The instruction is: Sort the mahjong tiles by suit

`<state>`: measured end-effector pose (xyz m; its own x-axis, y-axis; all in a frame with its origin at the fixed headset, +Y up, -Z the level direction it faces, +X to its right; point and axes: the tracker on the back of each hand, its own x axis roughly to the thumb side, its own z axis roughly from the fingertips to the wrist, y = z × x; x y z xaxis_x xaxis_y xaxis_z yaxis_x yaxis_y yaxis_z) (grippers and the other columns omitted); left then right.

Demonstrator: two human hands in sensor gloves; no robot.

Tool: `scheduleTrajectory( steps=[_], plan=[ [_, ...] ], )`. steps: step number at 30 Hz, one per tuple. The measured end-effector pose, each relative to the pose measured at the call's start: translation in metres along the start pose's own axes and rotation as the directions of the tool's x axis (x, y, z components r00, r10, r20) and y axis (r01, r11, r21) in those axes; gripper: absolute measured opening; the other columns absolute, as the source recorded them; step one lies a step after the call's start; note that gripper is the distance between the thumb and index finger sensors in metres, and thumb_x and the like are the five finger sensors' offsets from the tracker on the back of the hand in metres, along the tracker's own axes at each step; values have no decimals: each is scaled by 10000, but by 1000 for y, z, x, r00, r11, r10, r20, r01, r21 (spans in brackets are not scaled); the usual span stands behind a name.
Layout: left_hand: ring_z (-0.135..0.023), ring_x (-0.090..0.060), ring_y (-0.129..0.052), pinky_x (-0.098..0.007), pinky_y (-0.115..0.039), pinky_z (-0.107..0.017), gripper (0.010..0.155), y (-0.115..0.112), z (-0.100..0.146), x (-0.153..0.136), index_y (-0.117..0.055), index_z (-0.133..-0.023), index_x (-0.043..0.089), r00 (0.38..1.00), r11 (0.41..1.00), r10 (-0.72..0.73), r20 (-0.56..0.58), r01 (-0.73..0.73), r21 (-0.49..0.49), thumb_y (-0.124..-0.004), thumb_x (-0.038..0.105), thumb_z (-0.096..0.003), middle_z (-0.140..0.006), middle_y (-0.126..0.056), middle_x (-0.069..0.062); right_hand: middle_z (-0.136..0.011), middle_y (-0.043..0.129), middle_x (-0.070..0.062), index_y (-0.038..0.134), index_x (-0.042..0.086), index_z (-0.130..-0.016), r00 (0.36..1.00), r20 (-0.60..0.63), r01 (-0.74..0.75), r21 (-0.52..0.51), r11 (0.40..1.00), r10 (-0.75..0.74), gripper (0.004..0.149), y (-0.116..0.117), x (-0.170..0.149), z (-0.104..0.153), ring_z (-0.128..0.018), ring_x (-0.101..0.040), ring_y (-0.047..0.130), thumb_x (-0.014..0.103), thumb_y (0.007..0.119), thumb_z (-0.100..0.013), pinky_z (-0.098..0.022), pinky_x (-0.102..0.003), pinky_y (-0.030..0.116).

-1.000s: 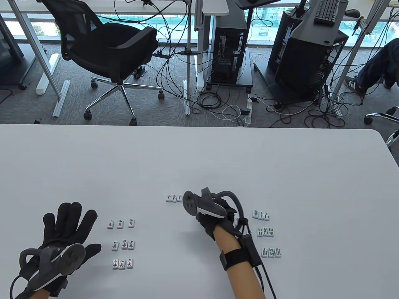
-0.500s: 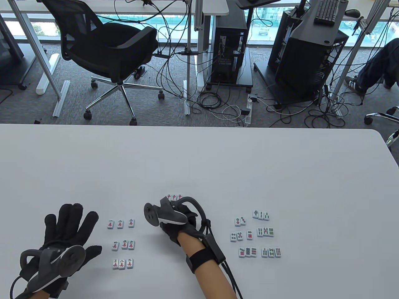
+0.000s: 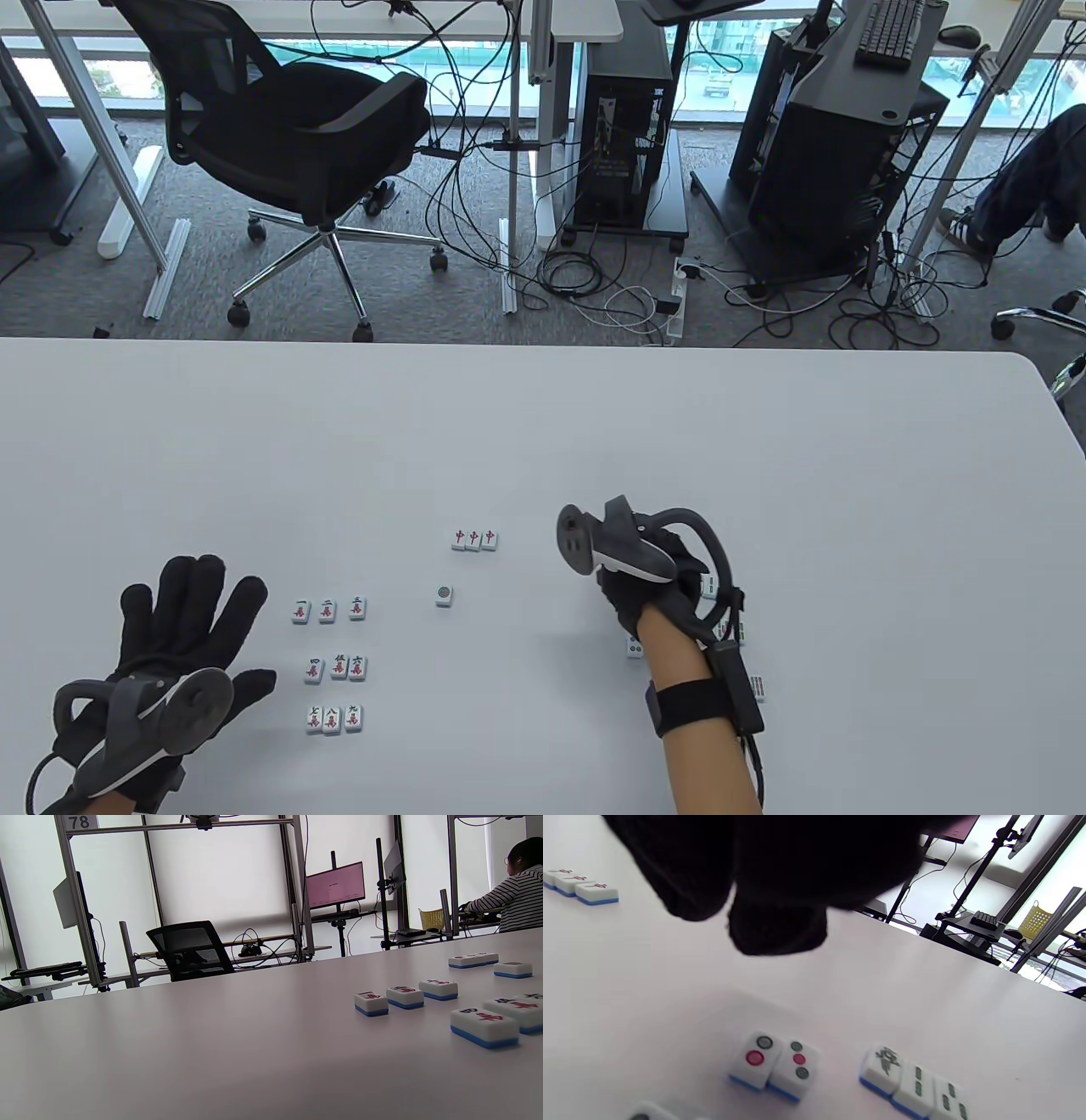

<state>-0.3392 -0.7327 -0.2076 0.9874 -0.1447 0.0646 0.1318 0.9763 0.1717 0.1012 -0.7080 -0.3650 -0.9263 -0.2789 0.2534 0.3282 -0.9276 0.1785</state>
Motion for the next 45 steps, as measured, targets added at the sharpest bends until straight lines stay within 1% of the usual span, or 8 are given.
scheduleTrajectory(
  steps=[7,16,21,24,29,32,39,45],
  plan=[
    [-1152,-195,-3,-520,-134,-843,898,-5,-1,1,-162,-1063,487,1000,999,-18,-2,18,-34,-563,784,-317,-1150,48,125,-422,967,2,693,165,-936,1000,23,-3,68,998,1,605,41,-4,6,-121,-108,893,387,842,-393,-68,-224,798],
    [-1155,-195,-11,-519,-141,-845,891,-3,-1,1,-165,-1061,492,1000,999,-10,-2,10,-31,-566,779,-319,-1151,44,126,-390,960,8,728,184,-902,998,32,-58,32,998,57,549,56,6,-2,-97,-101,880,374,837,-398,-49,-226,790],
    [-1157,-197,-20,-521,-145,-846,890,-2,-1,1,-169,-1062,492,1000,1000,-6,0,6,-24,-567,779,-320,-1154,40,124,-368,963,0,778,141,-861,999,26,-48,37,998,47,531,52,10,-7,-77,-101,870,359,859,-383,-36,-231,783],
    [-1159,-198,-24,-523,-148,-846,891,-2,-2,1,-173,-1065,491,1000,1000,1,3,-1,-23,-569,779,-321,-1156,39,124,-371,965,-2,766,108,-870,997,52,-54,6,999,54,554,33,21,-11,-83,-103,872,359,859,-385,-41,-231,785],
    [-1160,-198,-28,-523,-150,-847,890,0,-1,1,-175,-1065,490,1000,1000,5,6,-5,-18,-570,778,-322,-1157,39,124,-386,968,-3,751,91,-878,981,166,130,-169,977,-102,575,-13,75,-15,-97,-109,881,360,859,-381,-52,-234,791],
    [-1160,-199,-29,-523,-151,-847,887,1,-1,0,-176,-1065,490,1000,1000,8,7,-8,-12,-571,777,-324,-1157,40,123,-387,969,-2,753,78,-875,956,242,213,-185,959,-166,578,-24,110,-18,-98,-109,883,360,859,-382,-52,-233,792],
    [-1162,-201,-32,-525,-153,-847,890,3,0,1,-177,-1066,491,1000,1000,15,14,-15,0,-572,777,-322,-1158,9,123,-397,970,-3,762,66,-868,957,278,119,-127,985,-80,573,-15,168,-28,-106,-108,888,360,859,-386,-58,-232,797],
    [-1163,-203,-35,-526,-155,-847,889,4,1,0,-178,-1067,492,1000,1000,24,14,-24,11,-573,777,-323,-1160,9,122,-407,969,-6,772,68,-860,960,275,71,-85,994,-45,554,-3,181,-33,-112,-109,891,359,855,-396,-61,-232,800]
  ],
)
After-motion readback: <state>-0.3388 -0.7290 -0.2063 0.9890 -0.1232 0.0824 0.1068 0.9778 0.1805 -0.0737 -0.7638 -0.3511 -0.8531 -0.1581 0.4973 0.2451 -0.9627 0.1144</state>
